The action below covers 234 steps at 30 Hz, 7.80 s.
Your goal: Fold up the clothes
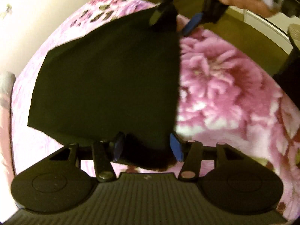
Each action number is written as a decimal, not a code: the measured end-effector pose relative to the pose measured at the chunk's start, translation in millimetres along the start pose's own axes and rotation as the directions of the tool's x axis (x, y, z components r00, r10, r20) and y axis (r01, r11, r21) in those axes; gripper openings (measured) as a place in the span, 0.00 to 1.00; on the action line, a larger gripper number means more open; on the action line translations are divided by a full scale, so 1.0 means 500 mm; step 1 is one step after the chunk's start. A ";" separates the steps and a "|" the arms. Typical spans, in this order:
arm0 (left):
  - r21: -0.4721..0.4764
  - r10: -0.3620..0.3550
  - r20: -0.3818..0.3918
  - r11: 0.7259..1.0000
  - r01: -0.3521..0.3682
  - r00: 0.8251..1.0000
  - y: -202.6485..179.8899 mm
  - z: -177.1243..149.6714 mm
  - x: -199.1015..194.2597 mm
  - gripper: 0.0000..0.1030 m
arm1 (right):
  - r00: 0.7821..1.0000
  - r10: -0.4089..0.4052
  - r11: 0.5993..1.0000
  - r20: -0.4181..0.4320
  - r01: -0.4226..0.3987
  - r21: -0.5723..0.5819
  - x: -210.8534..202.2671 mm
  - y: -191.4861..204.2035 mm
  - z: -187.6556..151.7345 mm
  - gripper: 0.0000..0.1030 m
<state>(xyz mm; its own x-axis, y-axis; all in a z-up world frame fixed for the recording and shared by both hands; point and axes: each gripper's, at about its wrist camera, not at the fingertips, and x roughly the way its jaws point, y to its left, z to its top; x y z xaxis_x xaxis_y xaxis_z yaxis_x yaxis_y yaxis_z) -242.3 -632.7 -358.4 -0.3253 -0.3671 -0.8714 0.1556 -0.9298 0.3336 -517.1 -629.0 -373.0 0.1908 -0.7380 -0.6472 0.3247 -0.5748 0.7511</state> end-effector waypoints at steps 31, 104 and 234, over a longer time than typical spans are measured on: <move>-0.263 -0.040 0.180 0.961 0.087 0.983 0.146 0.238 0.043 0.40 | 0.997 -0.073 0.836 -0.024 0.048 -0.546 0.207 0.218 0.481 0.12; -0.770 0.106 -0.092 0.623 -0.139 0.990 0.378 0.098 0.045 0.53 | 0.989 -0.114 0.852 -0.095 0.048 -0.522 0.206 0.179 0.446 0.59; -0.967 -0.004 0.155 -0.206 0.151 0.988 0.678 0.083 0.363 0.30 | 0.883 -0.296 0.425 -0.363 -0.218 -0.879 0.667 0.484 0.816 0.51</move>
<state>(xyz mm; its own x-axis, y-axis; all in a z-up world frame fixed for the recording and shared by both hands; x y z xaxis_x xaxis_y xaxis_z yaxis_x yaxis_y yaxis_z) -287.5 -1015.6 -388.4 -0.4669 -0.3634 -0.8062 0.8204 0.1622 -0.5482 -752.7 -1158.3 -354.0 0.4084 -0.3534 -0.8416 0.9102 0.2273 0.3463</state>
